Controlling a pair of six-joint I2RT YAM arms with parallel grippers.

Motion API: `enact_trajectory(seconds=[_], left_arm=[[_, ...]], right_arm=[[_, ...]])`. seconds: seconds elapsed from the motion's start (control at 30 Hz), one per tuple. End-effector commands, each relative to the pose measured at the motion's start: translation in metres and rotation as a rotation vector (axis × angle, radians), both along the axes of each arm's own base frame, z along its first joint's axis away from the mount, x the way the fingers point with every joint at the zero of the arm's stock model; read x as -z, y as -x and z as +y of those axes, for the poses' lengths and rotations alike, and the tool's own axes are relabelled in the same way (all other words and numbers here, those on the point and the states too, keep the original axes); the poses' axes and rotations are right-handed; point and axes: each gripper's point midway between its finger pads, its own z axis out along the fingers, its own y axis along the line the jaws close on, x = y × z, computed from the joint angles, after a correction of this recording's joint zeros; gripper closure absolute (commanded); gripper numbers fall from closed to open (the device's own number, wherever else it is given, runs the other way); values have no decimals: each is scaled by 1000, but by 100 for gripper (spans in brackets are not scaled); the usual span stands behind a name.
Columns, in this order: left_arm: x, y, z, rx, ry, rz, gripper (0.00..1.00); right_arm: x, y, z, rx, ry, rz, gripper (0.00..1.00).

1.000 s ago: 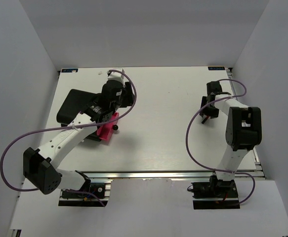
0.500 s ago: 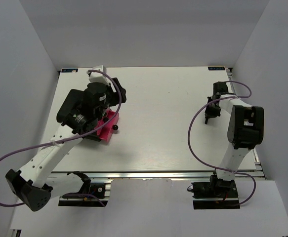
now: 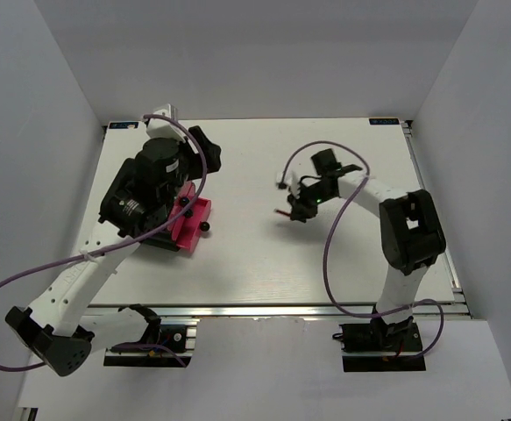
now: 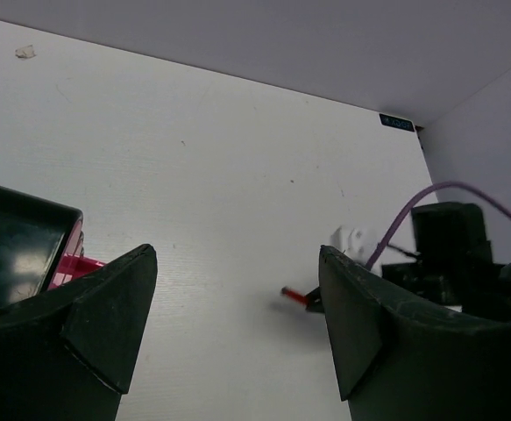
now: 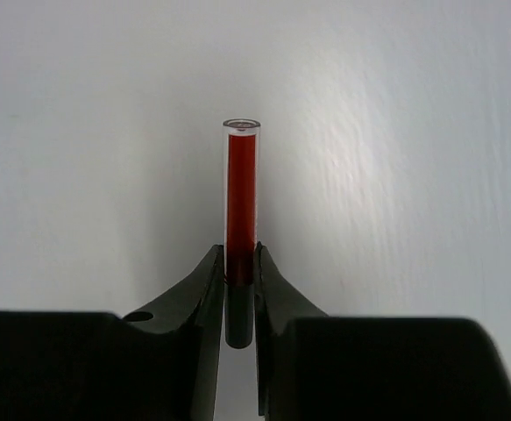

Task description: Organize the makeup

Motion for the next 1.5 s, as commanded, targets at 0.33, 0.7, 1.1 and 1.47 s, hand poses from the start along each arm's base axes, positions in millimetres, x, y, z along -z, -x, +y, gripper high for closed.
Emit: enact_trajectory(seconds=[0.33,0.7,1.1,1.47], left_arm=[[-71,32,55,-172,100,-147,15],[-61,31,58,-191,93,-128,14],[-47,33,56,-184,98,-97,14],[-46,34,55,-183,120,-86,14]], right_arm=[[-100,28,202,-849,-191,-1112,100],[-110,56,291,-1027,-248,-1402,100],[-85,56,315,-979,-202,-1381,100],[-62,53,320,-974,-165,-1370,81]])
